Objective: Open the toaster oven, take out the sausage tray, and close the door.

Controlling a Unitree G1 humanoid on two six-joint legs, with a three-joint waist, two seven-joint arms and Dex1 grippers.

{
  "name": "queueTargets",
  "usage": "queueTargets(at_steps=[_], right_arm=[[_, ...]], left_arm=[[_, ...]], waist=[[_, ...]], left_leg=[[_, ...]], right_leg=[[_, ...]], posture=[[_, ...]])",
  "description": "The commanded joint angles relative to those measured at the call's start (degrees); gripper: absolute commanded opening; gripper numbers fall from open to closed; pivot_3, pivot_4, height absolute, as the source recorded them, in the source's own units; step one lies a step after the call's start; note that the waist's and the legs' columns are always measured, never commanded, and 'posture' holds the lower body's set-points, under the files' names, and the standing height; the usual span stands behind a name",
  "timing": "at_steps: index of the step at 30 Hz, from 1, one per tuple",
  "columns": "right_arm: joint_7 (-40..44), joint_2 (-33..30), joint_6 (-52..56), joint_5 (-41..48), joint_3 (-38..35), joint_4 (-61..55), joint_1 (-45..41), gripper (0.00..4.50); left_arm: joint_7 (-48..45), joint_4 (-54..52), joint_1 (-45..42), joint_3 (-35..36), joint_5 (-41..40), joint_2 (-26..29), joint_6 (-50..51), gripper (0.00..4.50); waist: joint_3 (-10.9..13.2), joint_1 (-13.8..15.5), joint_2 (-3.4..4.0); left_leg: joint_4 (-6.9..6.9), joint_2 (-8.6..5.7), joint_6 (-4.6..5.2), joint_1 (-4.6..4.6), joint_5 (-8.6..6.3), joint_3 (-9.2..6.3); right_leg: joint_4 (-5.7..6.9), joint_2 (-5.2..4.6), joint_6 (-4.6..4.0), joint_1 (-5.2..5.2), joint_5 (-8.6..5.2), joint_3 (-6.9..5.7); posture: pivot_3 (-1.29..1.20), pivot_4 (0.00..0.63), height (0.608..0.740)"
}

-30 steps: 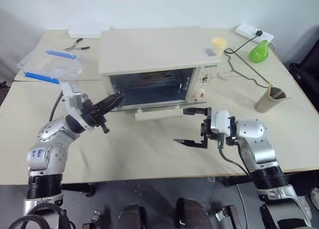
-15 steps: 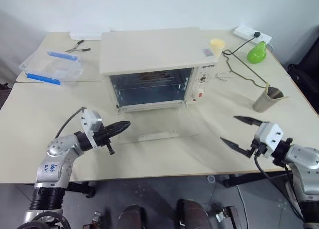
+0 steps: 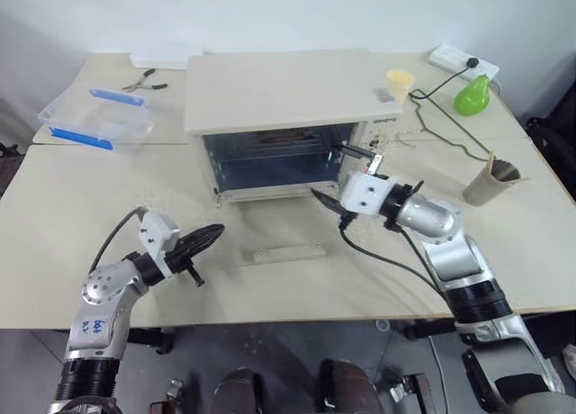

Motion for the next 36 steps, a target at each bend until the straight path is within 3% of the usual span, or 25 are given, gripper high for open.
queueTargets(at_steps=[1,6,12,17,20,29,36], right_arm=[[-8.9,2.8,-0.1,-9.4,4.1,3.8,-5.5,4.50],[-17.1,6.5,0.6,-16.6,8.5,13.9,-12.7,4.50],[-17.7,9.5,2.8,-19.8,12.6,21.0,-17.3,4.50],[-20.4,11.7,3.3,-19.8,13.0,24.9,-19.6,4.50],[-22.4,12.2,4.1,-20.0,12.8,26.9,-20.5,3.93],[-22.0,11.6,1.4,-19.5,13.7,27.9,-22.4,1.09],[-19.6,9.1,-3.1,-18.2,12.8,26.6,-24.9,1.09]], left_arm=[[1.0,-8.2,3.2,4.5,-5.5,-0.4,-0.1,1.21],[3.6,-15.1,7.9,7.4,-9.6,-0.1,3.8,2.76],[5.6,-17.0,7.9,8.6,-10.4,0.4,5.6,4.49],[5.9,-17.1,6.6,8.1,-10.6,0.2,6.2,4.49],[6.4,-17.0,6.0,7.8,-10.6,-0.3,6.4,4.50],[6.2,-16.1,3.6,7.3,-10.9,-0.2,7.3,4.50],[5.1,-14.1,0.2,6.8,-11.9,0.2,8.9,4.50]], waist=[[0.0,-0.7,-0.02],[0.0,-1.6,-0.01],[0.0,-1.8,-0.01],[0.0,-2.0,0.00],[0.0,-2.0,0.00],[0.0,-2.1,0.00],[0.0,-2.0,0.02]], left_leg=[[0.00,0.06,-0.01,0.00,0.00,0.04],[-0.02,0.35,-0.06,0.04,0.03,0.03],[-0.03,0.35,-0.06,0.03,0.03,0.02],[-0.07,0.34,-0.06,0.03,0.03,0.03],[-0.07,0.33,-0.07,0.03,0.03,0.03],[-0.12,0.32,-0.08,0.03,0.02,0.04],[-0.12,0.31,-0.08,0.02,0.02,0.03]], right_leg=[[0.00,0.02,0.00,-0.02,0.00,-0.02],[0.08,0.10,-0.03,-0.06,-0.02,-0.03],[0.08,0.08,-0.03,-0.06,-0.02,-0.02],[0.07,0.12,-0.03,-0.06,-0.02,-0.02],[0.07,0.12,-0.04,-0.06,-0.02,-0.02],[0.06,0.14,-0.04,-0.08,-0.02,-0.02],[0.04,0.14,-0.04,-0.08,-0.02,-0.03]], posture=[[0.00,0.150,0.740],[0.00,0.150,0.740],[0.00,0.150,0.740],[0.00,0.150,0.740],[0.00,0.150,0.740],[0.00,0.150,0.740],[0.00,0.150,0.740]])
